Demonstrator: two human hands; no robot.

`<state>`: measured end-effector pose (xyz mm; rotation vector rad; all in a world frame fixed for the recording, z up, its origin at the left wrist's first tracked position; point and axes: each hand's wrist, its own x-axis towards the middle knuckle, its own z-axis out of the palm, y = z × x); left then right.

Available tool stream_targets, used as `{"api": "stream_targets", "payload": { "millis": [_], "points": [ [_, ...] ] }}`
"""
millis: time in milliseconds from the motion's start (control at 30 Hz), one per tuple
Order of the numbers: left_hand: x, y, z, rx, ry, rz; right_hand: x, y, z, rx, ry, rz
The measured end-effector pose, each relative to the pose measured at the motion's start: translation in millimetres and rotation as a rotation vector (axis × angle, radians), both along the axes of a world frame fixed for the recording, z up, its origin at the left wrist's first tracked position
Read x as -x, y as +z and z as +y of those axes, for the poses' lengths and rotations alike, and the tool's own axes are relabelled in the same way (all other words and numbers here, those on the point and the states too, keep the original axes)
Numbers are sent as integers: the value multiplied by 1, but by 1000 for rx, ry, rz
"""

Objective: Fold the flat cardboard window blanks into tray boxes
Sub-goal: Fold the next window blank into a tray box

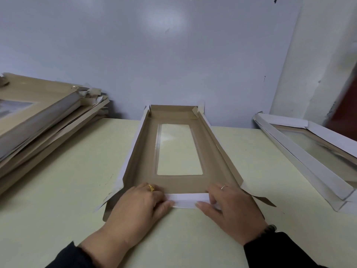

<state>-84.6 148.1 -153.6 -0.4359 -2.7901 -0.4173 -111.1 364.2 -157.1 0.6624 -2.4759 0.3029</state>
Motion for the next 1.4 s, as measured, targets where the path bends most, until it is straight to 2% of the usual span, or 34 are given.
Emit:
{"api": "stream_targets", "payload": {
  "millis": [100, 200, 300, 367, 467, 567, 633, 700, 767, 833, 900, 967, 1133, 1233, 1333, 1400],
  "points": [
    [0, -3, -2, 52, -8, -42, 0, 5, -2, -71, 25, -78],
    [5, -4, -2, 87, 16, -67, 2, 1, 1, -45, 83, -158],
    [10, -4, -4, 95, 77, -73, 3, 4, -3, -56, 104, -89],
    [9, -3, -3, 102, 86, -64, 3, 4, -3, -74, 86, -114],
    [7, 2, -4, 93, 7, 37, -1, 6, -5, -21, 53, -76],
    [3, 23, -16, -177, -155, 251, -5, 6, -5, -63, 56, 91],
    [-1, 35, -35, -482, -57, 435, -9, 8, -4, -123, 70, 199],
    [-4, 42, -54, -723, 119, 513, -16, 12, -5, -203, 95, 270],
    [-4, 39, -76, -743, 231, 413, -20, 12, -5, -261, 149, 281],
    [-4, 30, -92, -703, 263, 150, -24, 12, -6, -311, 208, 244],
    [-9, 21, -98, -657, 202, -67, -26, 10, -5, -360, 269, 178],
    [-12, 17, -99, -607, 119, -180, -29, 8, -3, -374, 299, 108],
    [-9, 10, -104, -550, 46, -328, -34, 4, -1, -217, 288, -51],
    [-8, 9, -111, -569, 17, -393, -33, 6, -2, -258, 269, 49],
    [-9, 7, -116, -563, -38, -515, -32, 8, -5, -263, 307, 26],
    [-7, 6, -113, -571, -46, -489, -31, 6, -5, -276, 317, 11]
  ]
}}
